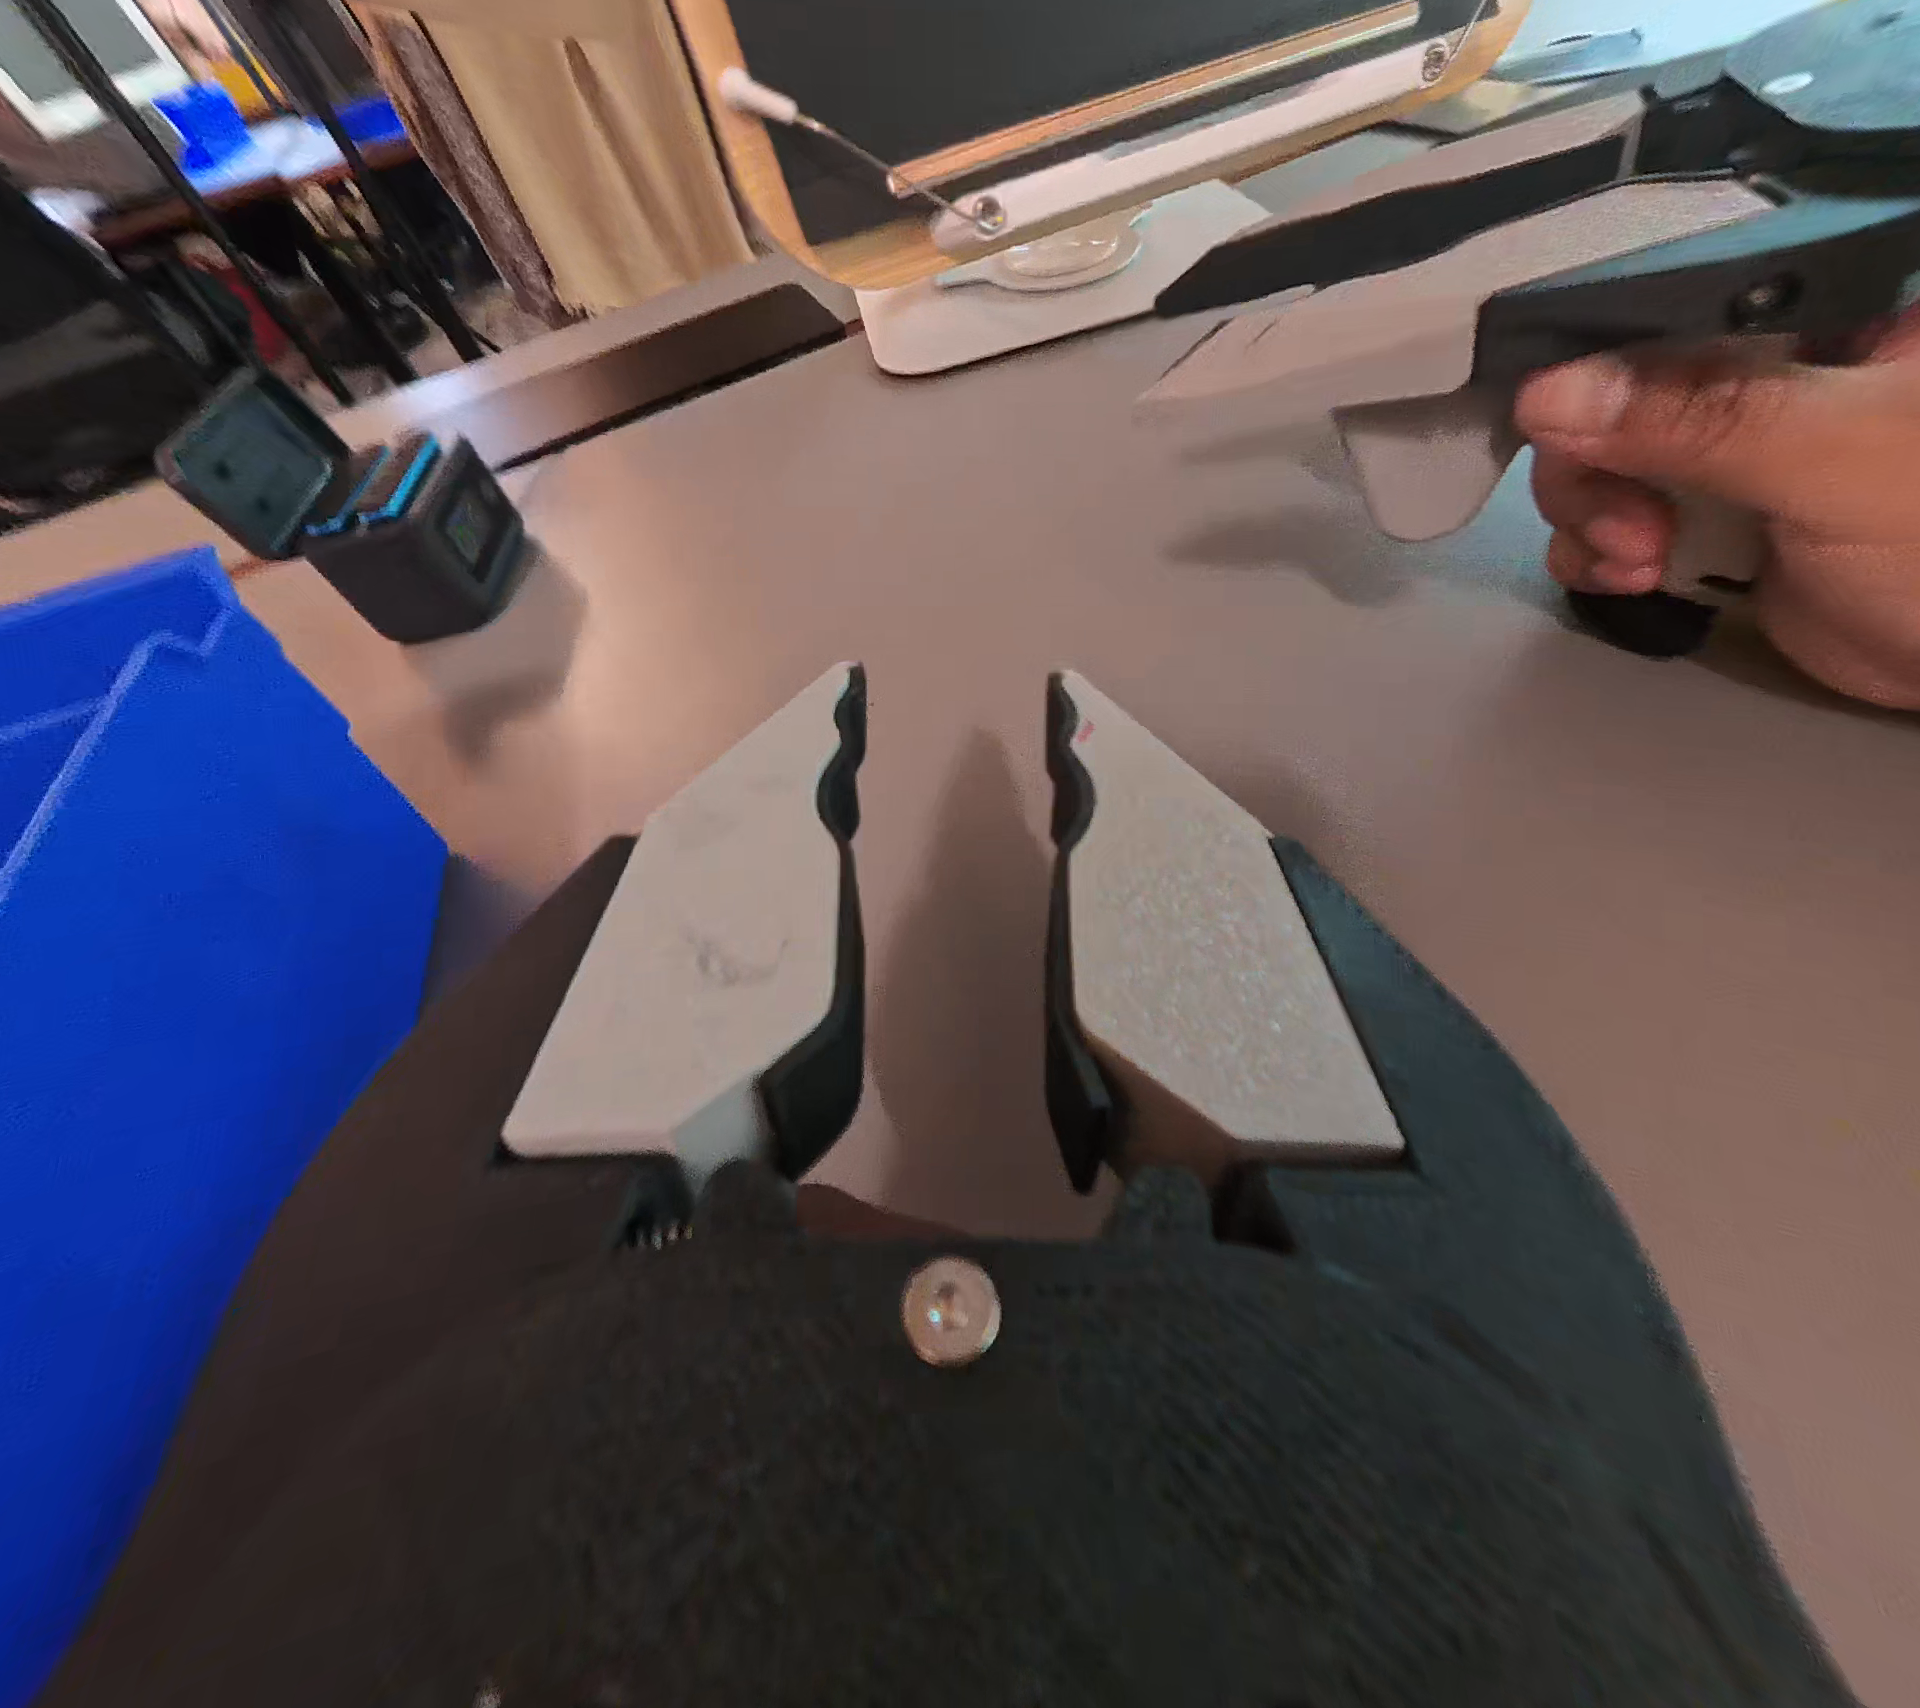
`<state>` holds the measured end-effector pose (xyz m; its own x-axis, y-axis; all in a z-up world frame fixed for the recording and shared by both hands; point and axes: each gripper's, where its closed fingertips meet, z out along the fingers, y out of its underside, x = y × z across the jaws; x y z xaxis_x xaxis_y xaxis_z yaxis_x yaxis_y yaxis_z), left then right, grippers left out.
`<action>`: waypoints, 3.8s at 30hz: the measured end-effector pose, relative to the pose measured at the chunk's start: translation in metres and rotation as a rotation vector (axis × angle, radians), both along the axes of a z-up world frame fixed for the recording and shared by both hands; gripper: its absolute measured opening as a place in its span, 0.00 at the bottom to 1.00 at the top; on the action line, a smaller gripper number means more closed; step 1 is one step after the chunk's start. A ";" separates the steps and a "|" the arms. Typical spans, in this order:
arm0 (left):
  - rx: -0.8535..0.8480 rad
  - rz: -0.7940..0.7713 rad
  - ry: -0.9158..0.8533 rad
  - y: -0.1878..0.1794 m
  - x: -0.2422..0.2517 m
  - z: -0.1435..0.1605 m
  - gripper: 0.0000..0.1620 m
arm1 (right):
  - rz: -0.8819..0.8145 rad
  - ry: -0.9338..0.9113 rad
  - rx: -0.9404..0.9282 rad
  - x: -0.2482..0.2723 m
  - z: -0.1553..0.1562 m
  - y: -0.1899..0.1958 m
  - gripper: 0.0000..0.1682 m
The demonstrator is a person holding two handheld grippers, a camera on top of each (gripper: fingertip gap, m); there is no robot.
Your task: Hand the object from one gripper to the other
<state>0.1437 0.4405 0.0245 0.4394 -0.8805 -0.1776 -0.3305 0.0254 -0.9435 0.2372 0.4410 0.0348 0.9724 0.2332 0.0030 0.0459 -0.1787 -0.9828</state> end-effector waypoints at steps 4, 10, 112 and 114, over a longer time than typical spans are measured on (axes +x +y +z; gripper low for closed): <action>-0.034 -0.025 -0.014 -0.009 -0.036 0.041 0.25 | 0.024 0.037 0.036 0.002 0.006 -0.008 0.29; 0.046 0.078 0.121 0.033 -0.134 0.126 0.25 | 0.009 0.023 0.032 0.004 0.005 -0.007 0.31; -0.422 -0.557 -0.400 -0.003 0.069 0.093 0.27 | -0.210 -0.652 0.124 0.033 0.028 -0.012 0.09; -0.530 -0.635 -0.392 -0.012 0.064 0.094 0.28 | -0.236 -0.850 0.204 0.029 0.037 -0.013 0.10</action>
<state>0.2076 0.4288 0.1180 -0.2115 -0.9012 0.3784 -0.0561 -0.3753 -0.9252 0.2665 0.4278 0.0718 0.6462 -0.0558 0.7612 0.7547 -0.1016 -0.6481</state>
